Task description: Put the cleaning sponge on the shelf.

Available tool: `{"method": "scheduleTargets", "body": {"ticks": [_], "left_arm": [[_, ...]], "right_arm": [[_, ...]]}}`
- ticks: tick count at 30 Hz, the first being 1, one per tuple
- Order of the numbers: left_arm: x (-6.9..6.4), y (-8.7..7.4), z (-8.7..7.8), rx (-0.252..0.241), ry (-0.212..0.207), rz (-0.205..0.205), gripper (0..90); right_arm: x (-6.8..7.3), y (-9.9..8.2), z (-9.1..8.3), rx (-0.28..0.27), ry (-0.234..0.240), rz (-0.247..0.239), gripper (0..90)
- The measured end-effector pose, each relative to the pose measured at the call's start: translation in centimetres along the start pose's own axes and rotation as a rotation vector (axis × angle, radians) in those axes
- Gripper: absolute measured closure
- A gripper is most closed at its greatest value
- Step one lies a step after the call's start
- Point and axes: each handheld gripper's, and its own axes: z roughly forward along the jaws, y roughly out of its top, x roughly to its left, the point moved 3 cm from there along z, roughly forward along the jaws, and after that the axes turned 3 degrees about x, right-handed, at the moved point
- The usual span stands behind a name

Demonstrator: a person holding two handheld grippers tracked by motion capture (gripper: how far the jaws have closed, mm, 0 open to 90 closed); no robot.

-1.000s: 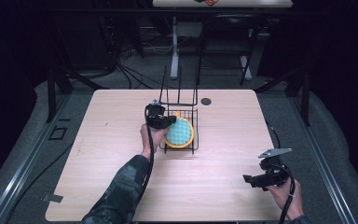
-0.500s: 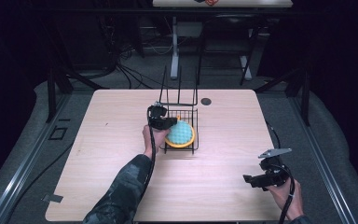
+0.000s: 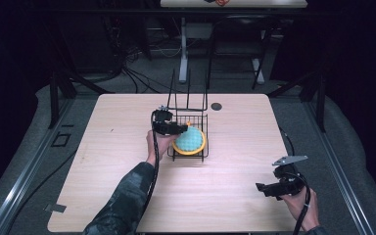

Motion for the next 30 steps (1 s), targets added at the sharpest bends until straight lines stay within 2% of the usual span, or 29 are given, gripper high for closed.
{"method": "scheduleTargets", "body": {"ticks": [7,10,12,17,21,23,30], "left_arm": [[0.6,-0.3,-2.1,0.030,0.054,0.044,23.6],[1.0,-0.7,-2.8,0.041,0.069,0.048,19.0],[1.3,-0.8,-3.4,0.040,0.072,0.040,16.8],[1.8,-1.2,-4.6,0.051,0.083,0.058,14.7],[1.9,-1.5,-5.5,0.045,0.095,0.050,10.9],[2.0,-1.7,-6.0,0.057,0.099,0.055,9.1],[1.9,-2.1,-8.0,0.059,0.114,0.062,2.8]], "right_arm": [[0.1,0.0,0.1,0.005,0.010,0.012,12.9],[0.1,0.0,0.0,0.005,0.006,0.008,12.9],[0.1,0.0,0.0,0.005,0.006,0.007,12.9],[0.1,0.0,0.1,0.005,0.007,0.008,12.9],[0.1,0.0,0.0,-0.003,0.006,0.010,12.9],[0.1,0.0,-0.1,-0.001,0.005,0.008,12.9],[0.2,0.0,-0.2,-0.007,0.005,0.008,12.9]]}}
